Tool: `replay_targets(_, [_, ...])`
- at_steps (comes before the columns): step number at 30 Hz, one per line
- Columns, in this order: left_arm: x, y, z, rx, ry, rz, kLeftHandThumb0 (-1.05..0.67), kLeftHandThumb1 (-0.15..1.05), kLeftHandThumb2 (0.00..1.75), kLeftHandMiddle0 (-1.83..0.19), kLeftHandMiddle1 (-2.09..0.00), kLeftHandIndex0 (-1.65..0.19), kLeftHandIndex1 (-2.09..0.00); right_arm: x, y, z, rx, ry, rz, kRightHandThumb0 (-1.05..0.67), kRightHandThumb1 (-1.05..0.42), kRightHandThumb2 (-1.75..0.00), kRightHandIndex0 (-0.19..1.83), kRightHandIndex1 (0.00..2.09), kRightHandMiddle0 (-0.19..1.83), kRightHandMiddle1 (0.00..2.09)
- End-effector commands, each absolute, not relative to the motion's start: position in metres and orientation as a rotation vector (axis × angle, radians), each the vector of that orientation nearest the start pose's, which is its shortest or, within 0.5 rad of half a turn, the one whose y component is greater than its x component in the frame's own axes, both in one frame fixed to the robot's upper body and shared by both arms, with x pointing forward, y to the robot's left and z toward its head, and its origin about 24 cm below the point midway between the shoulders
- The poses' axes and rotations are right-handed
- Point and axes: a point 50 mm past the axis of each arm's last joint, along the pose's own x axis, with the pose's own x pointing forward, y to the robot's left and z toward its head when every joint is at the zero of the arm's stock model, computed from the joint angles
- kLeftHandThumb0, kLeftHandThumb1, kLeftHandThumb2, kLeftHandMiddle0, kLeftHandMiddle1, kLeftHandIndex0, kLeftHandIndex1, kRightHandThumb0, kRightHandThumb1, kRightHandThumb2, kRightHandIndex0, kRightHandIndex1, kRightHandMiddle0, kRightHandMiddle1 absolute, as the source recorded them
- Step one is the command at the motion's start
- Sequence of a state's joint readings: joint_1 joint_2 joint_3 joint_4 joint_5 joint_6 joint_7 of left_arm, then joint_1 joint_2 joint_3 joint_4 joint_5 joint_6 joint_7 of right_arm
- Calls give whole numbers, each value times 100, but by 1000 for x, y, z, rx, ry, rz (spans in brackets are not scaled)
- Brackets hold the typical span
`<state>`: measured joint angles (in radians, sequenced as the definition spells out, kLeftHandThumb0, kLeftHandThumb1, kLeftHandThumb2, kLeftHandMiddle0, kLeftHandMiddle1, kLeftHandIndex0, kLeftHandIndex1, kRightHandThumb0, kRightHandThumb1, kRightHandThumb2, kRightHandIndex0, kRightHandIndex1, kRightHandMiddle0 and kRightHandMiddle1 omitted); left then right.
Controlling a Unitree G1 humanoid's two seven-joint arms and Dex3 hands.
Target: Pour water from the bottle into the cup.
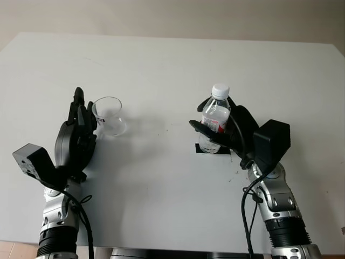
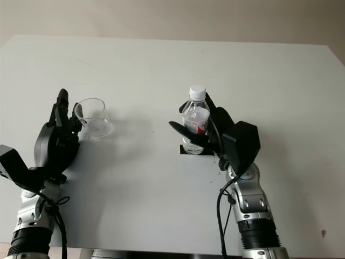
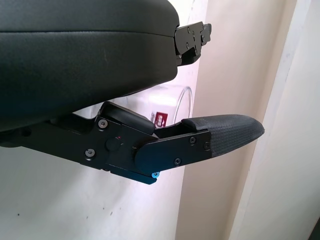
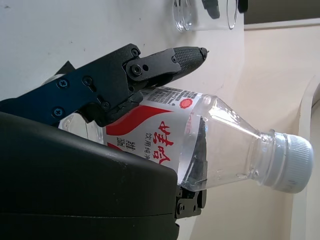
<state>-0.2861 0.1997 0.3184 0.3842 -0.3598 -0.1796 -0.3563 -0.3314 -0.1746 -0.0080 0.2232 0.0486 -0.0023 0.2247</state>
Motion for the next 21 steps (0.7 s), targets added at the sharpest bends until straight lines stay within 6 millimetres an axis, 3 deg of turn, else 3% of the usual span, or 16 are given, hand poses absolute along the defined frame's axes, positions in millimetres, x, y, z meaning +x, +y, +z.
replay_targets(1, [292,245,57,-213,-159,-18,-86,105,60,19,0,19,0,310,-161,63,-141,-11,246,-33,-105,-19,65,209,9,209])
replay_targets(5, [292,246,57,-216,-158,-15,-86,105,59,19,0,19,0,306,-164,53,-102,9,264,-48,-101,-6,-2,209,-10,208])
replay_targets(7, [292,246,58,-211,-156,-12,-86,105,59,19,-1,19,0,302,-166,49,-102,12,287,-57,-98,-5,-16,165,-17,164])
replay_targets(8, [292,246,58,-207,-155,-12,-86,105,59,19,-1,19,0,301,-167,48,-108,10,295,-63,-97,-5,-13,104,-18,114])
replay_targets(10, [291,246,58,-205,-157,-13,-86,105,60,19,-1,19,0,298,-169,45,-103,7,310,-68,-95,-5,-7,47,-15,67])
replay_targets(11, [291,246,58,-206,-158,-14,-86,105,60,19,-1,19,0,297,-170,44,-97,5,316,-72,-93,-5,-14,22,-17,38])
replay_targets(15, [291,246,57,-207,-154,-14,-86,105,59,19,-1,19,0,292,-175,38,-90,-9,294,-87,-91,-5,-19,1,-19,3])
replay_targets(21, [291,246,57,-207,-151,-13,-87,105,58,19,-1,19,0,281,-182,30,-53,-35,204,-97,-95,-7,-19,0,-19,0])
